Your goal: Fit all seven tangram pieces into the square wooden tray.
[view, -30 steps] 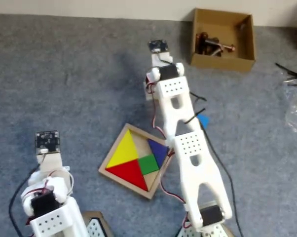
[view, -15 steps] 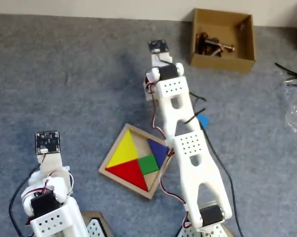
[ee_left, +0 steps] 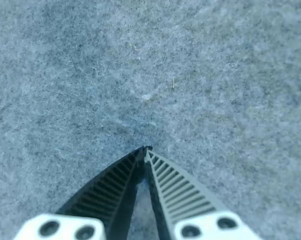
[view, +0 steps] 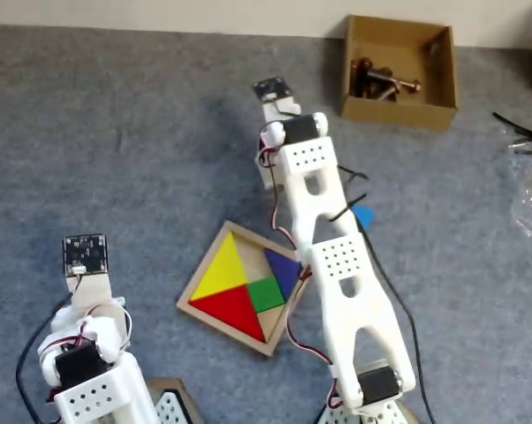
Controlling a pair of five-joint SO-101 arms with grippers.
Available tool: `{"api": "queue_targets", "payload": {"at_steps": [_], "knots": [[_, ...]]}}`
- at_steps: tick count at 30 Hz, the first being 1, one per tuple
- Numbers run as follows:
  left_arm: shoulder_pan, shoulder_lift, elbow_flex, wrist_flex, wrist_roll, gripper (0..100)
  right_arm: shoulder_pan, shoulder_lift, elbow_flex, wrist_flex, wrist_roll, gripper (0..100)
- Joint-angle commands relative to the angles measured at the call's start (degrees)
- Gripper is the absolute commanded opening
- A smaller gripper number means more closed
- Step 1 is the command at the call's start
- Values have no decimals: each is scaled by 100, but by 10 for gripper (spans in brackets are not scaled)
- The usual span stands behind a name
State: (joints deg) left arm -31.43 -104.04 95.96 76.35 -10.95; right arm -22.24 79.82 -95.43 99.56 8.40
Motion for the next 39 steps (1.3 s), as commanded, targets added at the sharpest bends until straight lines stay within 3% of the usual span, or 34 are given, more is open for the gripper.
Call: {"api": "queue_targets", "payload": {"at_steps": [1,8,16,30,39], "knots": [[84,-31,119,26,53,5,136,-286,-321,154,299,112],[84,-31,119,26,53,5,207,-295,-347,163,774,112],[84,-31,119,26,53,5,207,-787,-198,171,686,112],[84,-31,119,26,53,5,259,-3459,3266,154,536,112],[84,-31,119,26,53,5,259,-5798,6044,145,1626,112]]}}
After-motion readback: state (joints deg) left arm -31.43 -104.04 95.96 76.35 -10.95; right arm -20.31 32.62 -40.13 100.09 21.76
